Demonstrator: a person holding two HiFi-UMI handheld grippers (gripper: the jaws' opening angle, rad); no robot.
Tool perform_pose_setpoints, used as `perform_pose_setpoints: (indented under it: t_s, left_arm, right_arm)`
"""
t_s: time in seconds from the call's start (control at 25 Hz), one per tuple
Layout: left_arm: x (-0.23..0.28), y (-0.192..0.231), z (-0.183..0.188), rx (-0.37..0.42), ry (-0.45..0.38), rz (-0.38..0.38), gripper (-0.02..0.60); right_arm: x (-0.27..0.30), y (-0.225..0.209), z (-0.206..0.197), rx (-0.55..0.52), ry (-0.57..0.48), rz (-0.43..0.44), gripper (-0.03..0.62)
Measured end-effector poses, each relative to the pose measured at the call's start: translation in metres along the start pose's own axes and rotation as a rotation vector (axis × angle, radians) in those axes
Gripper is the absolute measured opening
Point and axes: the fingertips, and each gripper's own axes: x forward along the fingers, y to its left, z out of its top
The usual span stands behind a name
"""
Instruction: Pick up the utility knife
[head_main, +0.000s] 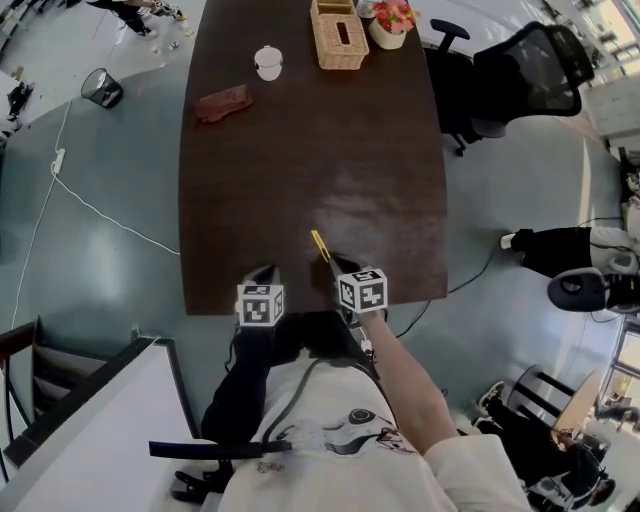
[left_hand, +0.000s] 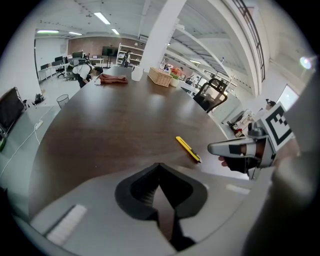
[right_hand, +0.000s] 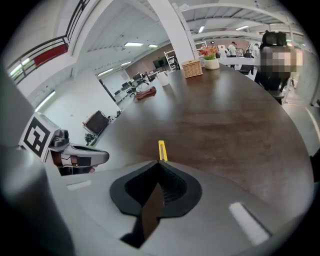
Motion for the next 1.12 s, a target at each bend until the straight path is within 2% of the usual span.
perform_pose_setpoints:
  t_s: [0.28,0.64,0.76,1.0,1.12]
  left_arm:
    - [0.006,0.005,0.016,0.026,-0.001,-0.005,-0.002]
    - [0.002,0.008,0.016,0.013,0.011,-0.013,-0.002]
    - [0.0,0.011,0.012,0.015,0.012,-0.013,-0.002]
    - [-0.003,0.014,0.011,0.028,0.003,-0.011,-0.002]
    - [-0.002,0.011,0.013,0.035,0.003,-0.014,-0.002]
  right_arm:
    - [0.016,-0.005,0.004,-0.033,0.065,0.007,0.031]
    - [0.034,-0.003,-0.002,-0.059,0.146,0.013,0.075]
    - [0.036,-0.002,-0.006,-0.09,0.147,-0.024,0.058]
    - [0.04,0.006,-0.013,-0.276,0.135,-0.18,0.052]
    - [0.042,0.002,-0.011,-0.26,0.136,-0.215,0.048]
